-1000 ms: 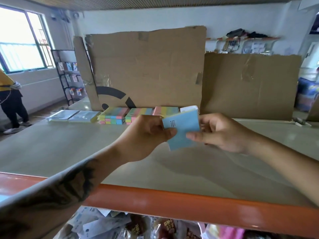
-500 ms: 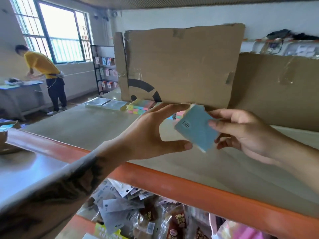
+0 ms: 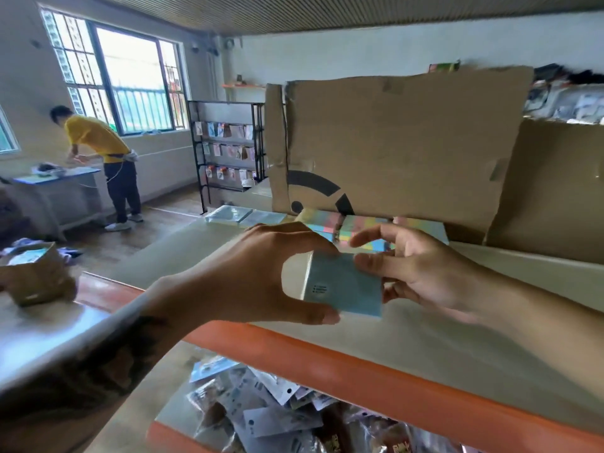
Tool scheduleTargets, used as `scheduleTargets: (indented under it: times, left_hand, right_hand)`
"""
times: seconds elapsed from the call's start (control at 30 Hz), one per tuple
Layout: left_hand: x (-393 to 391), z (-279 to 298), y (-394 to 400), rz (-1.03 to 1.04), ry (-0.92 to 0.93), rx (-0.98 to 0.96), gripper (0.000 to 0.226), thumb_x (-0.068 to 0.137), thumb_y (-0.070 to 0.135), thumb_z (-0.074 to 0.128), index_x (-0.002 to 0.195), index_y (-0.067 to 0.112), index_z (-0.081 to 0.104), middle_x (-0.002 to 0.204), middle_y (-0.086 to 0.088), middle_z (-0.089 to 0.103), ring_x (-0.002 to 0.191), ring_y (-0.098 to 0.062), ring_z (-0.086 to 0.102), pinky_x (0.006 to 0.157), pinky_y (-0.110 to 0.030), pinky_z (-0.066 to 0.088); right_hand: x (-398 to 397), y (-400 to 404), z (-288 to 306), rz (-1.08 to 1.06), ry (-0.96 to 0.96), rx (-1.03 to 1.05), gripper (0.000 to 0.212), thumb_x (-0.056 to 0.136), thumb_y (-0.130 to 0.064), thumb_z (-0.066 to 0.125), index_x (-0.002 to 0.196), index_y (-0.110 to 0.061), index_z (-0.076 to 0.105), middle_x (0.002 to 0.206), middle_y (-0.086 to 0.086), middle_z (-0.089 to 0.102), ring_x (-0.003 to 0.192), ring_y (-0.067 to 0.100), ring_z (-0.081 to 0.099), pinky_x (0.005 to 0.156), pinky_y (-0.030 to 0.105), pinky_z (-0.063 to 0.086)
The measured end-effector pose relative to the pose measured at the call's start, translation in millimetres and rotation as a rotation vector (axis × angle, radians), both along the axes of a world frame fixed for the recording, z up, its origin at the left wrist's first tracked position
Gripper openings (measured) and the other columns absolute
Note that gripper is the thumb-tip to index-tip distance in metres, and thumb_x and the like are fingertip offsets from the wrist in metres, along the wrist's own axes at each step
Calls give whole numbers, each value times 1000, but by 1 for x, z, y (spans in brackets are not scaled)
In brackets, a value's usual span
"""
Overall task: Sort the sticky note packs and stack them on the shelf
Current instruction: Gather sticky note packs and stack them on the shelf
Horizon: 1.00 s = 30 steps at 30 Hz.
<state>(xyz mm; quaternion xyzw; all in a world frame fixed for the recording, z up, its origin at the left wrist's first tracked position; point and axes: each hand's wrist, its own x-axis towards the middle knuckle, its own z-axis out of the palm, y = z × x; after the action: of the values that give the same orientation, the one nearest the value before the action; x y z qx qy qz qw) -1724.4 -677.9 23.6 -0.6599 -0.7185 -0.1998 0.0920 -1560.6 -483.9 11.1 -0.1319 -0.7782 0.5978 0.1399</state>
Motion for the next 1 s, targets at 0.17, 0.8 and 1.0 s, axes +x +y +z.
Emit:
scheduleTargets:
  times: [0.17, 0.8, 1.0]
  left_hand:
    - [-68, 6, -27, -12, 85, 14, 72, 66, 79, 69, 126, 40, 63, 116, 29, 62, 104, 7, 53, 93, -1, 30]
    - [-315, -27, 34, 111, -325, 91, 64, 66, 43, 92, 124, 28, 71, 107, 10, 69, 102, -14, 65, 87, -27, 42]
    - [-340, -36, 40, 102, -390, -24, 64, 63, 46, 90, 121, 27, 74, 115, 12, 72, 100, 4, 62, 88, -19, 41]
  right_hand:
    - [-57, -34, 4, -5, -16, 49, 51, 78, -43, 76, 124, -30, 62, 104, 21, 72, 84, 28, 67, 77, 44, 53]
    - [-101, -77, -28, 15, -410, 902, 76, 75, -98, 40, 144, -71, 26, 155, -46, 17, 144, -22, 3, 124, 28, 17]
    - [-100, -76, -26, 35, -404, 932, 77, 76, -96, 42, 146, -67, 28, 155, -45, 17, 144, -18, 8, 118, 23, 17]
